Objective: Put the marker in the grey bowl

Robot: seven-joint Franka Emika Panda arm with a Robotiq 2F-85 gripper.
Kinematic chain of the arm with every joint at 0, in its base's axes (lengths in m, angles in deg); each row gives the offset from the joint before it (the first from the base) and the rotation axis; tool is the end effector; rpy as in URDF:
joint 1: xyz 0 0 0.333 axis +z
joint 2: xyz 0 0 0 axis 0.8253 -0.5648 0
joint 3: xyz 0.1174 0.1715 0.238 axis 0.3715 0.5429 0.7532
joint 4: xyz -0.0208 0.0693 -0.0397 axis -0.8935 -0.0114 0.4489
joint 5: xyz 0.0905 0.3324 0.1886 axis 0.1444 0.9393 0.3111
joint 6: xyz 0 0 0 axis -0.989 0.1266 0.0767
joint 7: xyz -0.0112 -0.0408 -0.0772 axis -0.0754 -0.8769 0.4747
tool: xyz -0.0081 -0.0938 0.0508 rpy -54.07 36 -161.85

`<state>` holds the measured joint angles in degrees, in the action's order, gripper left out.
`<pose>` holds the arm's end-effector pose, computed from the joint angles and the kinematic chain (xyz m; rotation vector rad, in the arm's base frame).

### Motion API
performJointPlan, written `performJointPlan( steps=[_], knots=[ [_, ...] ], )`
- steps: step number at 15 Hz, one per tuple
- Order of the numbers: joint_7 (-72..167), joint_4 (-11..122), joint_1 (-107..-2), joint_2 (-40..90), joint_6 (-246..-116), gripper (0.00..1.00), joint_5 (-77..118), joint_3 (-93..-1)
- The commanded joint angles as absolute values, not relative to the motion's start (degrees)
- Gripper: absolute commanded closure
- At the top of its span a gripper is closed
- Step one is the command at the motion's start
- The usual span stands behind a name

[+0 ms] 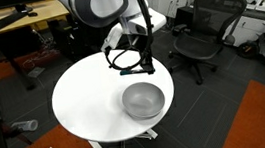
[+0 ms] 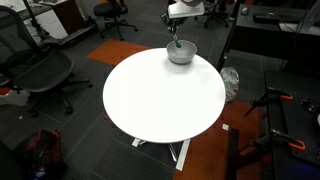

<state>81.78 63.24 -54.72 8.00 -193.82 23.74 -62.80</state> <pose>0.6612 -0.1972 0.2852 2.6662 -1.3360 0.4485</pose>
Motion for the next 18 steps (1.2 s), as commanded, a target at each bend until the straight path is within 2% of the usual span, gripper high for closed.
performJointPlan(
  steps=[1,11,12,13,14,18],
  knots=[
    [82.84,60.0,-56.8,6.06,-191.04,0.95,23.22,-62.55],
    [83.6,57.22,-58.63,-0.07,-191.56,0.95,24.33,-62.55],
    [84.19,56.77,-58.49,-0.76,-191.43,0.56,24.4,-62.78],
    [84.56,56.48,-58.52,-1.14,-191.48,0.56,24.54,-62.78],
    [85.04,56.24,-58.61,-1.4,-191.49,0.5,24.67,-62.66],
    [85.94,56.14,-58.25,-1.12,-191.94,0.2,24.44,-62.76]
  ],
)
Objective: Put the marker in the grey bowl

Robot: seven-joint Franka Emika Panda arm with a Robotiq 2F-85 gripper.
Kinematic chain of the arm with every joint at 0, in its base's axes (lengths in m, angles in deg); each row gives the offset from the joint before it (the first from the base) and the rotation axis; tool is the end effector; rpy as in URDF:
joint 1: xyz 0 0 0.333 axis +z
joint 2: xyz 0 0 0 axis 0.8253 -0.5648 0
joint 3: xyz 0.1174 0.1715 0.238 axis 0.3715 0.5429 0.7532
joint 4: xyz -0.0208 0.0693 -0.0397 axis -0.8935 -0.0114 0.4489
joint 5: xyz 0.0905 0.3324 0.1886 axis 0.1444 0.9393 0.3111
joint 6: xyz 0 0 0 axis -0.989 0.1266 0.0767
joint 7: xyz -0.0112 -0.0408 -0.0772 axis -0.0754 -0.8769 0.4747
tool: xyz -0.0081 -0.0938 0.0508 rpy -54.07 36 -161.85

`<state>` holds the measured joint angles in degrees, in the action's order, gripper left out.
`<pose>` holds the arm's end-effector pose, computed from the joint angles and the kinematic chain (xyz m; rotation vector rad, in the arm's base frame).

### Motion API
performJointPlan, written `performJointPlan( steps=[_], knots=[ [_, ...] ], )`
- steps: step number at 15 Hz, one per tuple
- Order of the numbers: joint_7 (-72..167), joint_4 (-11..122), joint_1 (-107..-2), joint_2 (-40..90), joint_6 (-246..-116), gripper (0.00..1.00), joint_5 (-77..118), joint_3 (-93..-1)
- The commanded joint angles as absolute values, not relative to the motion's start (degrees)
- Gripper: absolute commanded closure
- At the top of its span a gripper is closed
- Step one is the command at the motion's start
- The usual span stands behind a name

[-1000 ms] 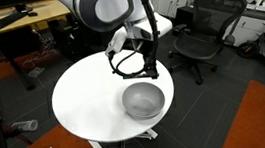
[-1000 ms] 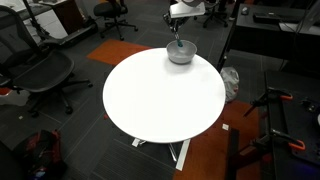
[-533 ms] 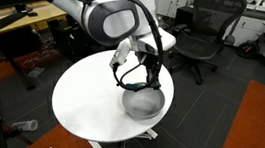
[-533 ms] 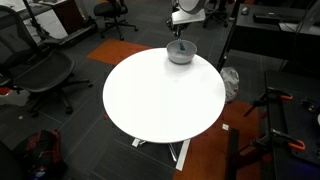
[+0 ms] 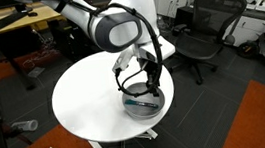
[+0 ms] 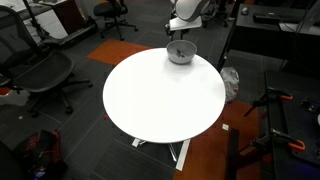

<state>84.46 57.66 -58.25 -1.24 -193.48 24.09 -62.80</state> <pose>0.6638 -0.2374 0.2195 2.5748 -1.4256 0.3594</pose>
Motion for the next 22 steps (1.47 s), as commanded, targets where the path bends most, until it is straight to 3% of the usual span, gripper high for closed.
performJointPlan(
  steps=[1,3,16,22],
  knots=[
    [86.1,56.49,-58.03,-0.55,-192.17,0.13,24.26,-62.83],
    [86.32,57.34,-57.44,0.86,-192.57,0.0,23.79,-63.11],
    [81.21,69.39,-55.55,18.02,-190.31,0.0,21.62,-60.38],
    [80.51,74.44,-55.45,24.98,-183.21,0.0,16.84,-59.96]
  ],
)
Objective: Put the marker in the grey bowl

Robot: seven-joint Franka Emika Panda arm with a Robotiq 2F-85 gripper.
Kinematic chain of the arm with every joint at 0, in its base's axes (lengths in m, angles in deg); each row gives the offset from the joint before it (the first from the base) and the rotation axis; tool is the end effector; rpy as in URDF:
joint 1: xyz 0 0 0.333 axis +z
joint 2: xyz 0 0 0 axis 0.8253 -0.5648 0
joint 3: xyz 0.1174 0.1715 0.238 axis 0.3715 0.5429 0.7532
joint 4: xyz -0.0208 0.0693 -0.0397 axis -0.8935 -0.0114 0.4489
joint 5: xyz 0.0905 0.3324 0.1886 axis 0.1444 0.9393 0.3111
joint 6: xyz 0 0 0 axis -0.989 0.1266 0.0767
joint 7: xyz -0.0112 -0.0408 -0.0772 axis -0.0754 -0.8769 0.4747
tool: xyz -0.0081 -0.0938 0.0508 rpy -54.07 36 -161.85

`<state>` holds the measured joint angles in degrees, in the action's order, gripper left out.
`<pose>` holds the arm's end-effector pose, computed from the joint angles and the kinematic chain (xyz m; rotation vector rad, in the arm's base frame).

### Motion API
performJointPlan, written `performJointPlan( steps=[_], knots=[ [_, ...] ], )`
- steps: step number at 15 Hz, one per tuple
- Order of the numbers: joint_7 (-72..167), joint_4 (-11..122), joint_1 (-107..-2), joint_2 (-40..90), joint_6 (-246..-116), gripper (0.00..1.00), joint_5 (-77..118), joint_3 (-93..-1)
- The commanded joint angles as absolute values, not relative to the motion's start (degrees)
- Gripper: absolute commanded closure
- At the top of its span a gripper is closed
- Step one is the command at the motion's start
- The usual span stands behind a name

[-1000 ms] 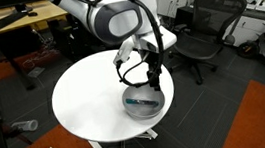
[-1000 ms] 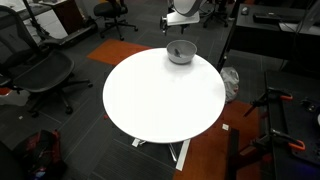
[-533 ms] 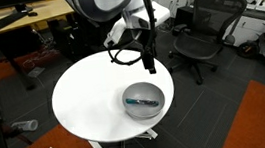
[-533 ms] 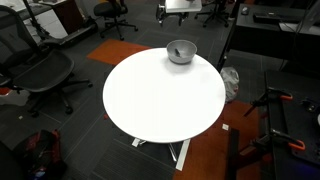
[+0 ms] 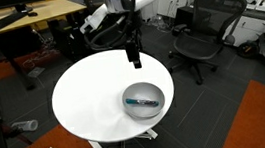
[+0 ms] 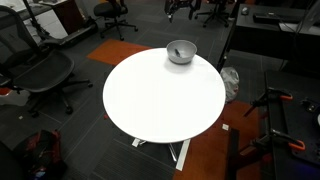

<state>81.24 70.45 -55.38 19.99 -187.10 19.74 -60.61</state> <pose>0.6248 -0.1804 0.3460 2.7143 -1.2942 0.3710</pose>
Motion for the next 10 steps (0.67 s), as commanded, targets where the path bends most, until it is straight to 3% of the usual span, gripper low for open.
performJointPlan(
  steps=[1,10],
  knots=[
    [80.77,74.98,-55.45,25.83,-181.79,0.0,15.64,-59.8],
    [81.52,73.23,-57.06,23.82,-181.53,0.0,14.88,-58.51]
  ],
)
